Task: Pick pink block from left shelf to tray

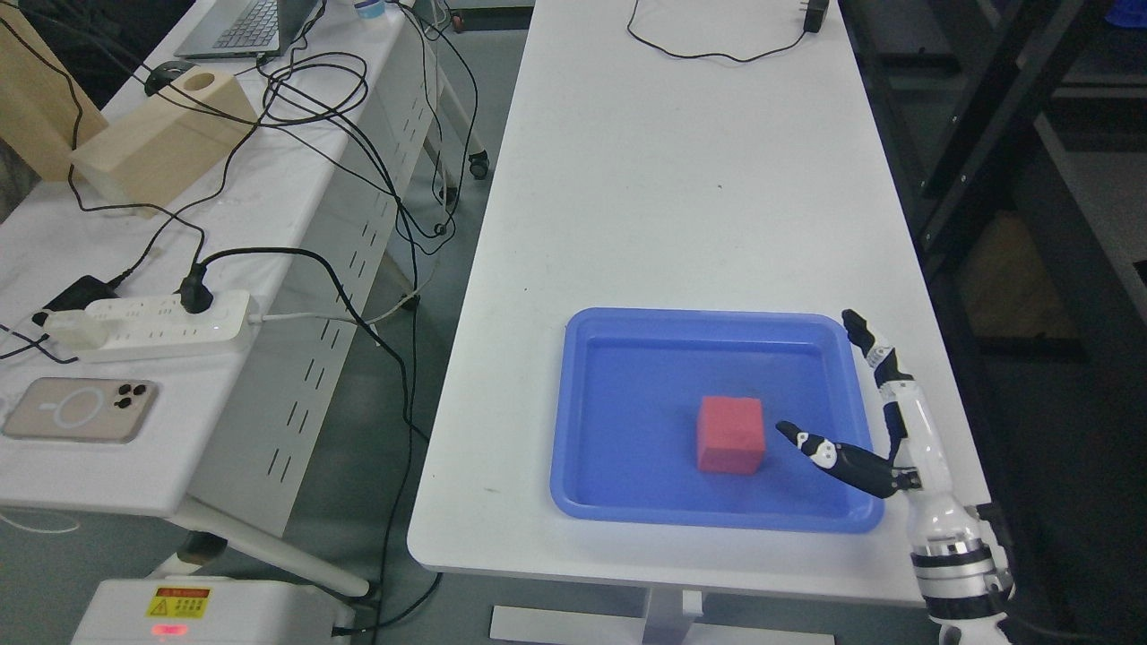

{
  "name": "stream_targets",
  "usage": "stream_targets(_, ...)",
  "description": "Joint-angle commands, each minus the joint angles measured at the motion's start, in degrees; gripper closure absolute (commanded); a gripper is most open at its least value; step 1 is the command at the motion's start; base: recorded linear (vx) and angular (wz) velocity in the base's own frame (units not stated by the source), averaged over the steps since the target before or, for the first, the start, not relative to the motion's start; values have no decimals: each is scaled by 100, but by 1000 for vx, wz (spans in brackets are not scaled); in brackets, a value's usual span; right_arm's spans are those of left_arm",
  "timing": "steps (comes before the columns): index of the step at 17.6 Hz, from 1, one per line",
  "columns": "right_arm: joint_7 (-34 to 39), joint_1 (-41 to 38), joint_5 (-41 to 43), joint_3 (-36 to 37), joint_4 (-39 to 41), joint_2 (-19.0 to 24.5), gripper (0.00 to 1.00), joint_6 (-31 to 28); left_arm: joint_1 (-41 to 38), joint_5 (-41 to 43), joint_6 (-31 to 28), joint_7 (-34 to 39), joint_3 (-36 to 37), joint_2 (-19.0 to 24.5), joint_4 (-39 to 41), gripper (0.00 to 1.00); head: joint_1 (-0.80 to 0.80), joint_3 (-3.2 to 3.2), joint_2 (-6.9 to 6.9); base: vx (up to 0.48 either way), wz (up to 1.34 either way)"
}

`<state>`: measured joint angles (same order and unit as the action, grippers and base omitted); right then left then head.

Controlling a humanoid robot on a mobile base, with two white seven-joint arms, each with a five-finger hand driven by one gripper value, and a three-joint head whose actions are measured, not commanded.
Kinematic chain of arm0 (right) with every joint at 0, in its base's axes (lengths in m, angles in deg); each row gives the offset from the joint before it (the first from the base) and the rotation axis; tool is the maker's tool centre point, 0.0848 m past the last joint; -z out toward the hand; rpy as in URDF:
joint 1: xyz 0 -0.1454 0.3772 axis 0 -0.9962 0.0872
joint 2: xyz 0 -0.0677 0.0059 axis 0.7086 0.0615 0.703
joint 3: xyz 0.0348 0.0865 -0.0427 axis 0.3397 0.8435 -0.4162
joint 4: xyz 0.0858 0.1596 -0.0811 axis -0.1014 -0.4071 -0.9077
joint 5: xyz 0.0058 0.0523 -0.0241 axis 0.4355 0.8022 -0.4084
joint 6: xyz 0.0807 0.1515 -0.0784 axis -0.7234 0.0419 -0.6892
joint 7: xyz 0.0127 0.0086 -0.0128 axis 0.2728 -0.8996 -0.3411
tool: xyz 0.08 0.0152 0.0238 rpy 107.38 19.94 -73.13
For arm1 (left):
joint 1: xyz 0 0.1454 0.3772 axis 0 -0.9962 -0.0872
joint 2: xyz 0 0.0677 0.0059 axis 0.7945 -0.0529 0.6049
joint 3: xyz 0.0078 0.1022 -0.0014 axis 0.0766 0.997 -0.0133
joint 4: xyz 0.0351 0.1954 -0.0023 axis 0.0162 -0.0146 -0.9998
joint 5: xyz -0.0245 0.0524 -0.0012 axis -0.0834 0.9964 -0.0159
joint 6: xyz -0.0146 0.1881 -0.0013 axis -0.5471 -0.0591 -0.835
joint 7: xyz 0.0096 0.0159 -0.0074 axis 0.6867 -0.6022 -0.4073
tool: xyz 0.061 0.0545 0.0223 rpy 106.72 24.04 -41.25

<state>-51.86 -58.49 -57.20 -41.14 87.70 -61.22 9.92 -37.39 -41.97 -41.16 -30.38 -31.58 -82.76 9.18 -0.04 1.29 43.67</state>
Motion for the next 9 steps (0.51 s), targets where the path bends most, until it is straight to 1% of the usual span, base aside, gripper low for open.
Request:
stream_targets(1, 6, -10, 1371, 332, 0, -100, 1, 176, 167, 0, 3, 4, 0, 100, 100, 0, 0, 0, 0, 0, 0)
stream_targets(6, 6, -124, 1379, 350, 0, -100, 1, 105, 167, 0, 3, 4, 0, 100, 100, 0, 0, 0, 0, -28, 0)
stream_targets(7, 6, -168, 1371, 350, 0, -100, 1, 18, 167, 0, 3, 4, 0, 100, 100, 0, 0, 0, 0, -46, 0)
stream_targets(9, 6, -177, 1379, 376, 0, -100, 1, -455, 176, 0, 3, 4, 0, 100, 100, 0, 0, 0, 0, -83, 0)
